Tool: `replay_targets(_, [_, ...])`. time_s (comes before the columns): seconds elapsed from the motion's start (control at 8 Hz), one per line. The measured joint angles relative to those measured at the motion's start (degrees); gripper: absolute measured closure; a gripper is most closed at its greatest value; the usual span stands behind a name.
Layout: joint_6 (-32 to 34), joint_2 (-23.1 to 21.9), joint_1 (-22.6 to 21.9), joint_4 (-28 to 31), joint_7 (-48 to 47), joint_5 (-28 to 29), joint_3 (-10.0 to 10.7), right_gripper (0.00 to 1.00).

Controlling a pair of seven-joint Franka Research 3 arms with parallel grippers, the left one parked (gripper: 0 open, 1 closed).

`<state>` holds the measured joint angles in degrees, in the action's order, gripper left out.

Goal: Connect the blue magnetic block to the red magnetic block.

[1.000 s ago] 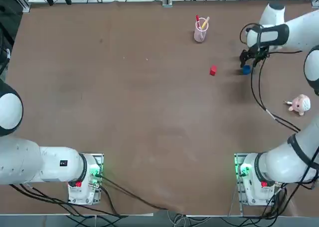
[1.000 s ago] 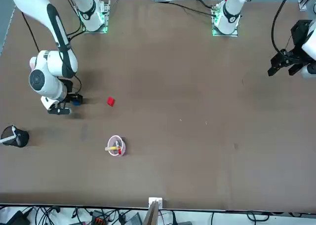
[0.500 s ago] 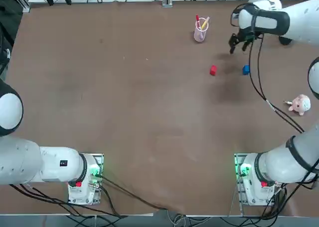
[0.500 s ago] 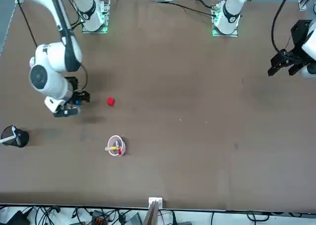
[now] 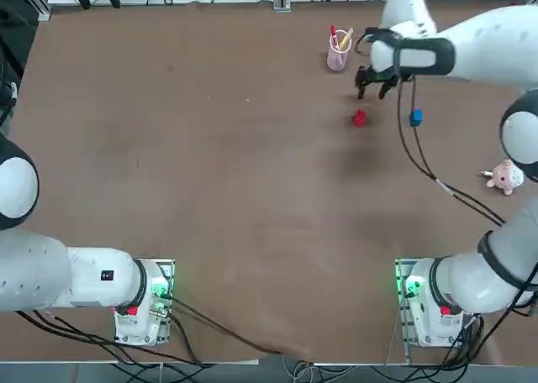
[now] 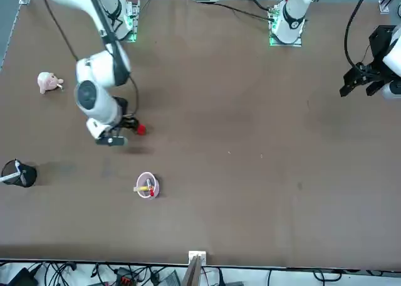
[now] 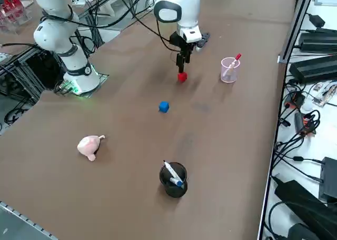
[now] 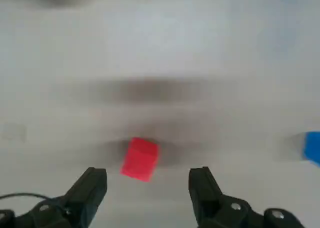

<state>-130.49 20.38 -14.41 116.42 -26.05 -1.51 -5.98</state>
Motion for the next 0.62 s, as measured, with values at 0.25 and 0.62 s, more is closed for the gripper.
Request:
replay_targets(0.25, [-0.8, 2.4, -3.1, 0.1, -6.5, 0.0, 0.0, 0.0])
replay_targets(0.62, [-0.4, 2.9, -3.0, 0.6, -8.2, 0.0, 0.5, 0.0])
